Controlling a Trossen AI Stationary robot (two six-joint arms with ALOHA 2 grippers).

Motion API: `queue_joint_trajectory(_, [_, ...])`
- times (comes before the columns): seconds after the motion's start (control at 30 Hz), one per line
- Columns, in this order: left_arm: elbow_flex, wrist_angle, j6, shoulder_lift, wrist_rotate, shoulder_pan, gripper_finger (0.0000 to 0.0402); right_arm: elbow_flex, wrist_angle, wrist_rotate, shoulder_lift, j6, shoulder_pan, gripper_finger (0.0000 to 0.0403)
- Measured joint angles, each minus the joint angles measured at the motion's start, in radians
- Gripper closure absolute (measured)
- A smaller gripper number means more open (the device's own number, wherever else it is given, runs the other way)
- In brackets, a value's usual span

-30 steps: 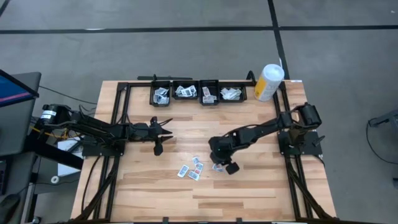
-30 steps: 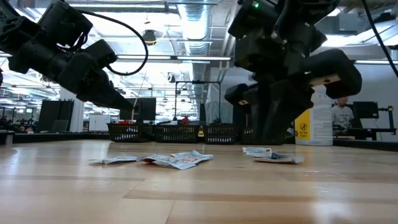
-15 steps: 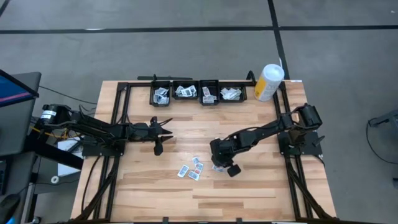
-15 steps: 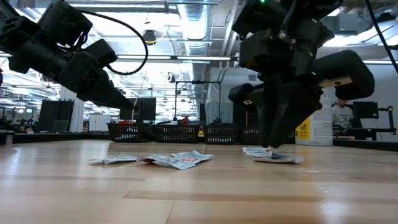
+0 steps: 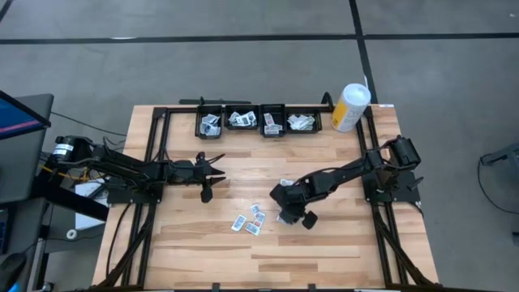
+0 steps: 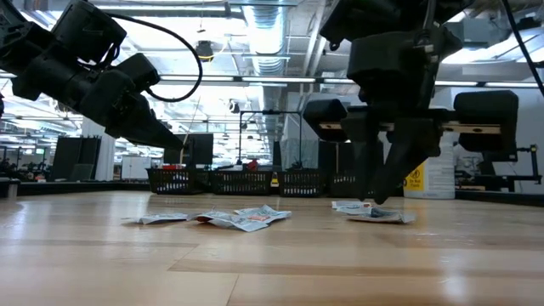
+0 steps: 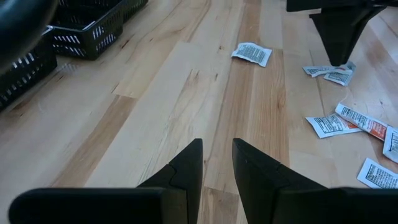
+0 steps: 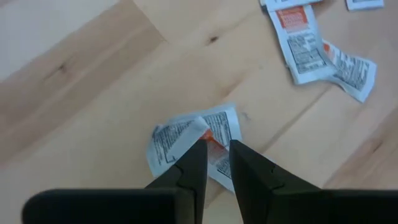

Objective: Pick & Place First Aid Supplies
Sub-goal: Put the orange ointment pack into the middle right black bin

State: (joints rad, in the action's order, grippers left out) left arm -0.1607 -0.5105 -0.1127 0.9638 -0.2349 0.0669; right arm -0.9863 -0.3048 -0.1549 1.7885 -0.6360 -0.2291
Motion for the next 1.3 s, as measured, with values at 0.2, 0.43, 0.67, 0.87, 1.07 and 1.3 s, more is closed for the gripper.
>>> queue_joint_trajectory(0.2, [0.000, 0.000, 0.000, 0.000, 0.000, 0.000, 0.0314, 0.000, 0.007, -0.001, 0.000, -0.068, 0.000, 0.0340])
queue_joint_trajectory(0.43, [0.000, -0.007, 0.000, 0.000, 0.000, 0.000, 0.0314, 0.000, 0.010, -0.001, 0.000, -0.171, 0.001, 0.0340])
queue_joint_trajectory(0.67, [0.000, -0.007, 0.000, 0.000, 0.000, 0.000, 0.0314, 0.000, 0.011, -0.004, 0.000, -0.261, 0.010, 0.0340])
queue_joint_trajectory(0.87, [0.000, -0.007, 0.000, 0.000, 0.000, 0.000, 0.0314, -0.001, 0.023, -0.053, 0.002, -0.265, 0.027, 0.0340])
queue_joint_trajectory(1.07, [0.000, -0.007, 0.000, 0.000, 0.000, 0.000, 0.0314, -0.004, 0.093, -0.091, 0.074, -0.265, 0.036, 0.0340])
queue_joint_trajectory(1.3, [0.000, -0.007, 0.000, 0.000, 0.000, 0.000, 0.0314, -0.004, 0.095, -0.088, 0.078, -0.264, 0.043, 0.0341])
